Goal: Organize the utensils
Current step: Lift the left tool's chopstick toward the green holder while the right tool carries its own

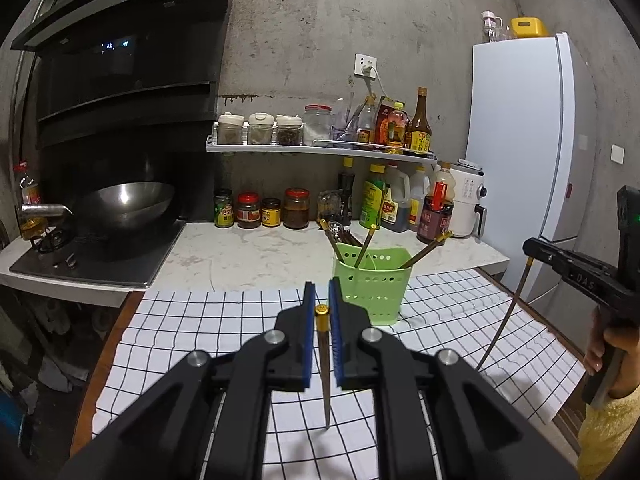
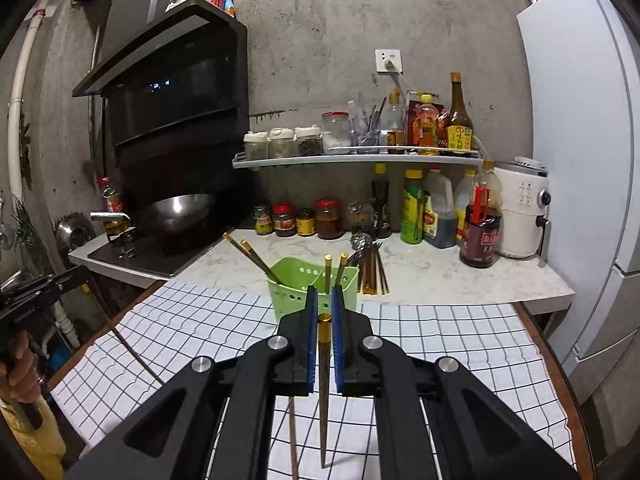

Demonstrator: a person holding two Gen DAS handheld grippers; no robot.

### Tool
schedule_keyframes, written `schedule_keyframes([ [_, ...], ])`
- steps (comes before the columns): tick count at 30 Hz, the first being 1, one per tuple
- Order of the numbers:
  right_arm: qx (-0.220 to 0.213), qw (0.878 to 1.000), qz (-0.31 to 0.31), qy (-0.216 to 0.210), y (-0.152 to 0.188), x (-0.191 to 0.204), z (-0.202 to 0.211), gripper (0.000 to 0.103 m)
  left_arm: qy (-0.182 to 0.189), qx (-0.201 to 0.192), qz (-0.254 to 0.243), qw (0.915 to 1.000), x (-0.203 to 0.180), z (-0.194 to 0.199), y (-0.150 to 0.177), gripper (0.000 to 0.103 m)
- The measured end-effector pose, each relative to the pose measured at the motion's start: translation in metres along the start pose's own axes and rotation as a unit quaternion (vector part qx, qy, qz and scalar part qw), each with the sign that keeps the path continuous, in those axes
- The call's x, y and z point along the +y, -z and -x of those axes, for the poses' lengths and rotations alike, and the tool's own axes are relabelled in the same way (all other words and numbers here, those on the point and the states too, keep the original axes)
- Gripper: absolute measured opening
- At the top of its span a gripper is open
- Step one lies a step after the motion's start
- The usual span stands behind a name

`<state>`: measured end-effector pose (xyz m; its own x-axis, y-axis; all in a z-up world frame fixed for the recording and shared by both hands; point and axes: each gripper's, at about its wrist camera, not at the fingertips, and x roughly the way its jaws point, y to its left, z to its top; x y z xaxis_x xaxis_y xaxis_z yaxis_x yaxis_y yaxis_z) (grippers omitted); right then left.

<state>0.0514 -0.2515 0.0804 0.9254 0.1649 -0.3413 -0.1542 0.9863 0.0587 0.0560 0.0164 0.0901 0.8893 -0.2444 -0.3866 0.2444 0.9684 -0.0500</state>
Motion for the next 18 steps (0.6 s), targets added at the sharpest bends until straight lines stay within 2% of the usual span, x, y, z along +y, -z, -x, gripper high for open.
schedule_keyframes([
  [5, 0.019, 1.0, 0.007, 0.001, 0.008, 0.002, -0.004, 0.007, -0.008, 0.024, -0.013, 0.9996, -0.004, -0.007, 0.008, 0.007],
  [8, 0.058, 0.998, 0.003, -0.005, 0.023, 0.003, -0.017, 0.007, -0.011, 0.047, -0.012, 0.9988, -0.004, -0.016, 0.015, 0.007],
  [9, 0.079, 0.997, -0.001, -0.008, 0.033, 0.002, -0.025, 0.007, -0.009, 0.06, -0.01, 0.9981, -0.004, -0.021, 0.019, 0.007],
  [12, 0.108, 0.994, -0.001, -0.004, 0.05, 0.003, -0.037, 0.007, -0.004, 0.116, -0.003, 0.9933, -0.006, -0.043, 0.037, 0.007],
  [14, 0.113, 0.994, 0.0, 0.002, 0.054, 0.003, -0.038, 0.007, -0.001, 0.142, 0.0, 0.9899, -0.007, -0.055, 0.049, 0.007],
  [18, 0.117, 0.993, 0.002, 0.007, 0.055, 0.004, -0.036, 0.007, 0.004, 0.15, 0.006, 0.9887, -0.008, -0.057, 0.057, 0.006],
])
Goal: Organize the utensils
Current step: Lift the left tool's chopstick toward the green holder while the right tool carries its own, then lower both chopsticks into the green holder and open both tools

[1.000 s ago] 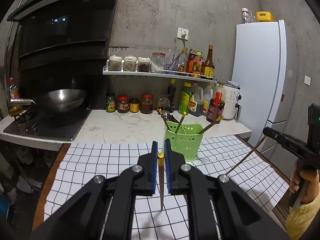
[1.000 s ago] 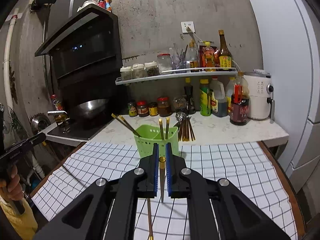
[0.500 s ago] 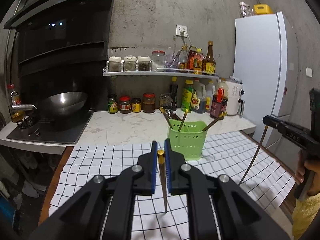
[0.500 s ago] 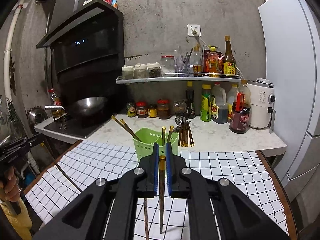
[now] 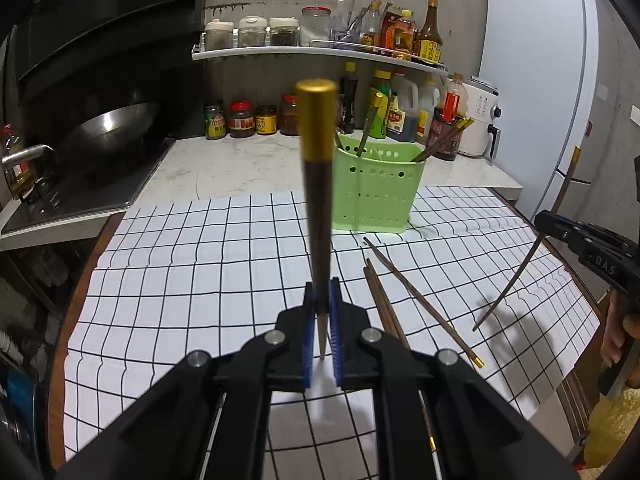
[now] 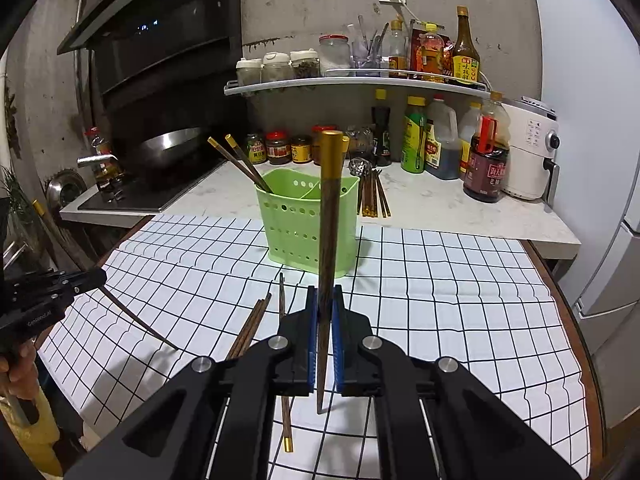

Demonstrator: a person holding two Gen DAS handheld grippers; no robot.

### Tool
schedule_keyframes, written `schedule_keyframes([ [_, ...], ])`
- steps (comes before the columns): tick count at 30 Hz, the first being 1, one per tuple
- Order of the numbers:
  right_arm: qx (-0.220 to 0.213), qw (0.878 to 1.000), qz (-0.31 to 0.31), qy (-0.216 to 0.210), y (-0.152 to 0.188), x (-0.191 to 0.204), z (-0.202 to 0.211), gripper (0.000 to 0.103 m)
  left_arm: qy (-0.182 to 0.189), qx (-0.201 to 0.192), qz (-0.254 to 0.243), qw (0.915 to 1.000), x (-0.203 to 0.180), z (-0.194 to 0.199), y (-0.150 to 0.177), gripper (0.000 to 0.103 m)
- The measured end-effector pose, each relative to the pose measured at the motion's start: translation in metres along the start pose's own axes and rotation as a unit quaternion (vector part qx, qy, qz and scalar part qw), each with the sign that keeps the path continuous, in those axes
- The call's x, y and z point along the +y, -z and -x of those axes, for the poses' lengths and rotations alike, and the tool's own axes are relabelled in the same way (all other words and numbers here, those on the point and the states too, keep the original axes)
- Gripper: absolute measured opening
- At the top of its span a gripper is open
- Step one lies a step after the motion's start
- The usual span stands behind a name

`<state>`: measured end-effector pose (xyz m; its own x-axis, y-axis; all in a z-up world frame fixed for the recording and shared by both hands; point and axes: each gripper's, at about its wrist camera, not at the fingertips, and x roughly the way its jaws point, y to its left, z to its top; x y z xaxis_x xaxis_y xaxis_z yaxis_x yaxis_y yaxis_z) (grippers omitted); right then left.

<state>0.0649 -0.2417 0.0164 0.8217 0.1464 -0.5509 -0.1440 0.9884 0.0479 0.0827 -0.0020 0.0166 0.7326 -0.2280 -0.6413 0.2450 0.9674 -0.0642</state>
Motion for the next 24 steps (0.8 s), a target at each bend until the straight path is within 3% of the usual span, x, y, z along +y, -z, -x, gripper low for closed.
schedule_keyframes([
  [5, -0.005, 1.0, 0.004, 0.001, 0.002, 0.001, 0.004, 0.006, -0.003, -0.014, -0.001, 0.9999, -0.001, 0.009, -0.001, 0.006],
  [11, -0.054, 0.998, 0.012, -0.009, -0.002, 0.002, 0.01, 0.006, -0.001, -0.054, -0.003, 0.9985, -0.005, 0.017, -0.014, 0.006],
  [17, -0.114, 0.992, 0.022, -0.046, -0.056, 0.013, -0.008, 0.006, 0.042, -0.128, -0.018, 0.9907, -0.024, 0.015, -0.078, 0.006],
  [21, -0.166, 0.985, 0.032, -0.044, -0.104, 0.018, -0.012, 0.007, 0.065, -0.186, -0.03, 0.9799, -0.045, 0.018, -0.131, 0.006],
  [24, -0.204, 0.978, 0.031, -0.033, -0.135, 0.014, -0.014, 0.007, 0.056, -0.218, -0.044, 0.9733, -0.057, 0.01, -0.16, 0.006],
])
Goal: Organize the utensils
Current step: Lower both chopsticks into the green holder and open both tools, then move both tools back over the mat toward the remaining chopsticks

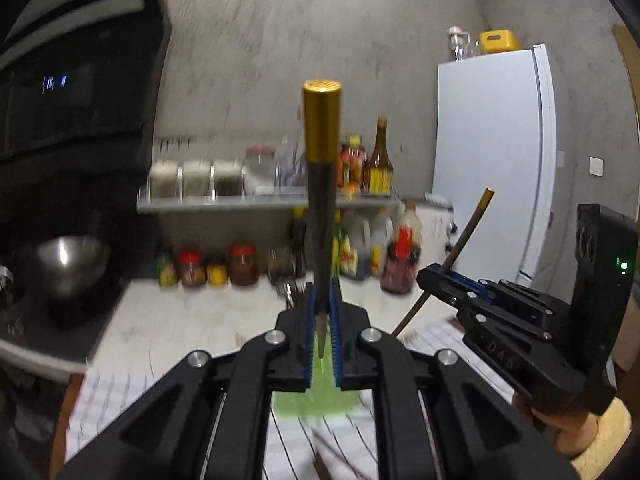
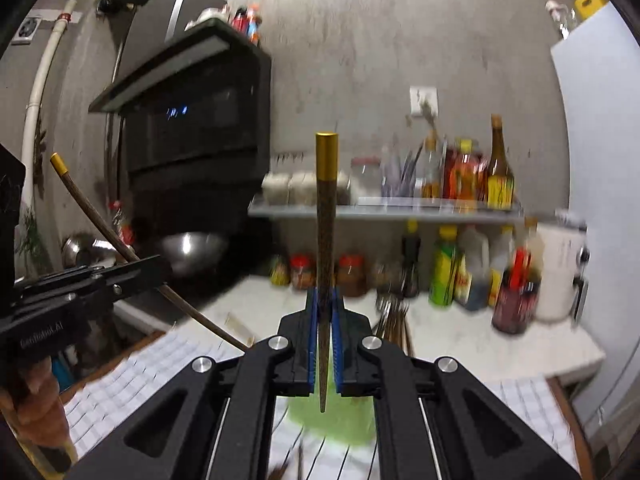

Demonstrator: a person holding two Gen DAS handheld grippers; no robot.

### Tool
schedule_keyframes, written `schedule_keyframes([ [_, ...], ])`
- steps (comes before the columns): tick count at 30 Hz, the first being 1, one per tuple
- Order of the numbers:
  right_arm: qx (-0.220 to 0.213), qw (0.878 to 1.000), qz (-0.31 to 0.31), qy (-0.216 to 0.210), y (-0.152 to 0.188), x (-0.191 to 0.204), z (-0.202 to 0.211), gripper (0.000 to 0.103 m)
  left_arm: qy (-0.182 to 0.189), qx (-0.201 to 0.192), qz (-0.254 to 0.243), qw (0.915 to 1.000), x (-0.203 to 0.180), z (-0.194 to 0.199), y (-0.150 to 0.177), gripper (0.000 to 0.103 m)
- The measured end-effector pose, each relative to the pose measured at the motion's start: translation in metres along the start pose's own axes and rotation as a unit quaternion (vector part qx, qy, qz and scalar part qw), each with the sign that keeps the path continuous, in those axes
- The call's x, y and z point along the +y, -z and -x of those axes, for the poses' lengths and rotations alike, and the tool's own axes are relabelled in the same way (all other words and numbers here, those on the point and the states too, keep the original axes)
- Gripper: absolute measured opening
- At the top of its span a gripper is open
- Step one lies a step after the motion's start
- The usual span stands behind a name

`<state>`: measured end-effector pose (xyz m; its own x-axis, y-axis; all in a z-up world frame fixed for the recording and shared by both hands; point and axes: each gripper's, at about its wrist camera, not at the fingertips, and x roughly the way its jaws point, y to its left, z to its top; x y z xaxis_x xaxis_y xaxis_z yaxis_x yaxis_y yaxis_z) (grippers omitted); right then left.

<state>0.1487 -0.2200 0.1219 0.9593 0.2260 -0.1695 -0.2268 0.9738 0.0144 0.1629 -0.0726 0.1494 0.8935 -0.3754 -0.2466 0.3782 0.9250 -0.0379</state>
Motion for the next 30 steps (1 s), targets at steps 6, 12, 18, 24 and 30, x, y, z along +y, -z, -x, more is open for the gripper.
schedule_keyframes([
  [6, 0.005, 1.0, -0.003, 0.03, -0.002, -0.03, -0.046, 0.007, -0.013, 0.062, -0.004, 0.998, 0.008, -0.08, 0.003, 0.006],
  [12, 0.07, 0.997, -0.009, 0.033, 0.029, -0.046, -0.092, 0.007, -0.01, 0.143, 0.004, 0.9896, 0.024, -0.138, 0.032, 0.006],
  [18, 0.122, 0.992, -0.025, 0.03, 0.045, -0.055, -0.116, 0.011, -0.017, 0.189, 0.023, 0.9815, 0.038, -0.167, 0.05, 0.006],
  [24, 0.079, 0.996, -0.029, 0.04, 0.019, -0.057, -0.068, 0.043, -0.005, 0.127, 0.027, 0.9915, 0.04, -0.118, 0.017, 0.019],
  [30, 0.06, 0.997, -0.022, 0.043, 0.013, -0.048, 0.01, 0.043, -0.055, 0.098, 0.0, 0.9936, 0.026, -0.037, 0.013, 0.024],
])
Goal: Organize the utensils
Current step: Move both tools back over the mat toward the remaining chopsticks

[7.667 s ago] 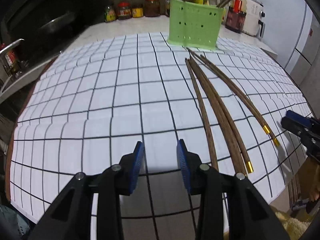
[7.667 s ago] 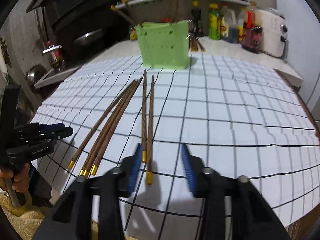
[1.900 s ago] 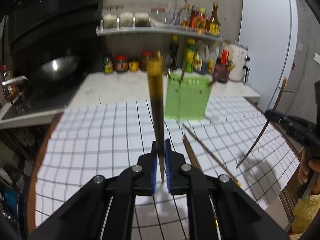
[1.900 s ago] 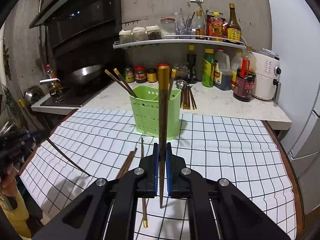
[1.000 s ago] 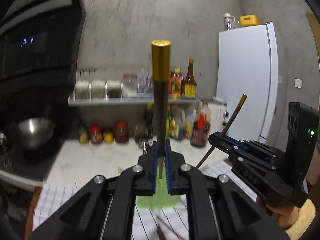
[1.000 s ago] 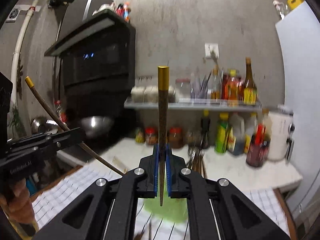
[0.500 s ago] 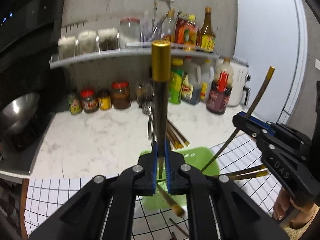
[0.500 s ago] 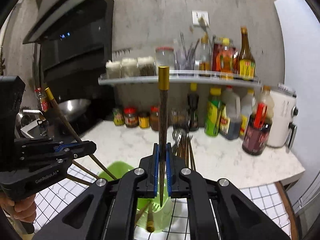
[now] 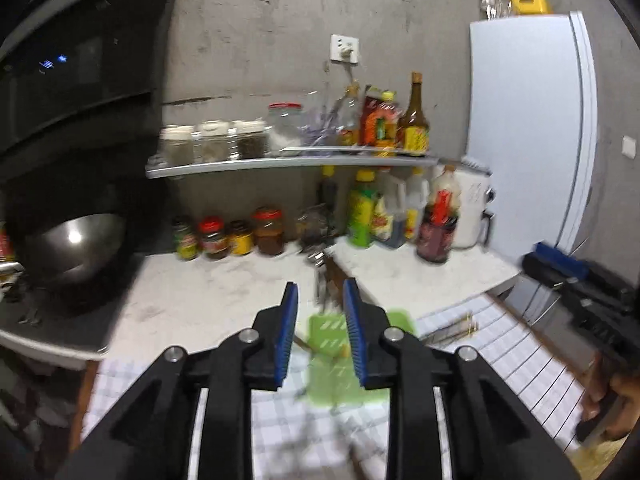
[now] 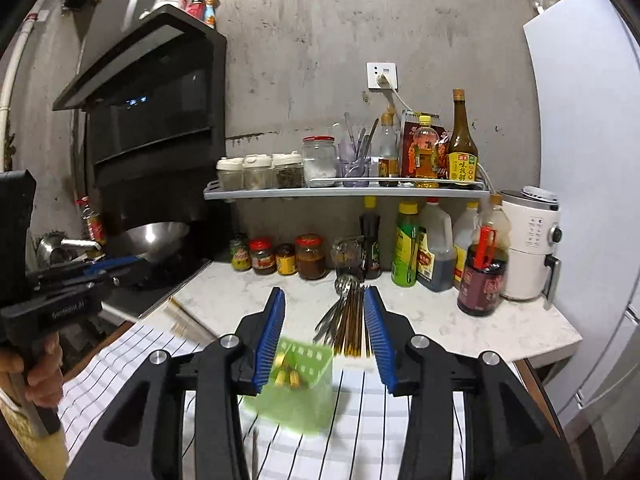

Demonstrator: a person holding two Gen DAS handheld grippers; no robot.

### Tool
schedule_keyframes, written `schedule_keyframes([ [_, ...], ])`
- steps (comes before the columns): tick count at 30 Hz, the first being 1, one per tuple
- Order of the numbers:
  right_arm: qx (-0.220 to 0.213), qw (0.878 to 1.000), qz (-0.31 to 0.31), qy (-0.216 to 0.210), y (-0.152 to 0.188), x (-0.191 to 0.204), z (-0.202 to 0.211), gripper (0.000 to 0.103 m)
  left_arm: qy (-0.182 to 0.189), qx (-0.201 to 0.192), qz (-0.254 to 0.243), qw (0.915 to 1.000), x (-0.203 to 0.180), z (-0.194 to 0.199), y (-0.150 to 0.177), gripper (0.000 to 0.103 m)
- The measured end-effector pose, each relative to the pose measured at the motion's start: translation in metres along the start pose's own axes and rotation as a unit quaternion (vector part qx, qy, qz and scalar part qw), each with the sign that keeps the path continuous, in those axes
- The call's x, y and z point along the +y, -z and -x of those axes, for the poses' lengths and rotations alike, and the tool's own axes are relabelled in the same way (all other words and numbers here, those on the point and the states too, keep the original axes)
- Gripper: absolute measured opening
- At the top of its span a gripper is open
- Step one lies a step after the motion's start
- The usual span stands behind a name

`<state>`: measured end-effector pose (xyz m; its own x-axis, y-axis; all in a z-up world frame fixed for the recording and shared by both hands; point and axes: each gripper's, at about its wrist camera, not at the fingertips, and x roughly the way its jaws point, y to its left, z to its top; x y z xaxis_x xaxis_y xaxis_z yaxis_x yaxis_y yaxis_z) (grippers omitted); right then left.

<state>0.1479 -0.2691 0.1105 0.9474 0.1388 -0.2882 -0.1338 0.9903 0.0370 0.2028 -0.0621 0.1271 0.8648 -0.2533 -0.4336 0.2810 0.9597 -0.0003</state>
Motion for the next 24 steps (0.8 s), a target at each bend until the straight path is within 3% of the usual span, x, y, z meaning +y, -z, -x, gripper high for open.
schedule_keyframes([
  [5, 0.045, 0.999, 0.005, -0.004, 0.053, 0.007, 0.037, 0.043, -0.062, 0.062, -0.013, 0.9961, 0.001, 0.025, 0.067, 0.024],
  [12, 0.117, 0.993, -0.004, -0.017, 0.143, 0.021, 0.063, 0.043, -0.073, 0.141, -0.007, 0.9873, 0.002, 0.046, 0.174, 0.024],
  [18, 0.171, 0.985, -0.021, -0.018, 0.201, 0.033, 0.073, 0.043, -0.049, 0.198, 0.024, 0.9786, 0.004, 0.05, 0.229, 0.024],
  [24, 0.215, 0.976, -0.038, -0.028, 0.228, 0.041, 0.064, 0.043, -0.025, 0.237, 0.045, 0.9702, 0.0, 0.045, 0.259, 0.024],
])
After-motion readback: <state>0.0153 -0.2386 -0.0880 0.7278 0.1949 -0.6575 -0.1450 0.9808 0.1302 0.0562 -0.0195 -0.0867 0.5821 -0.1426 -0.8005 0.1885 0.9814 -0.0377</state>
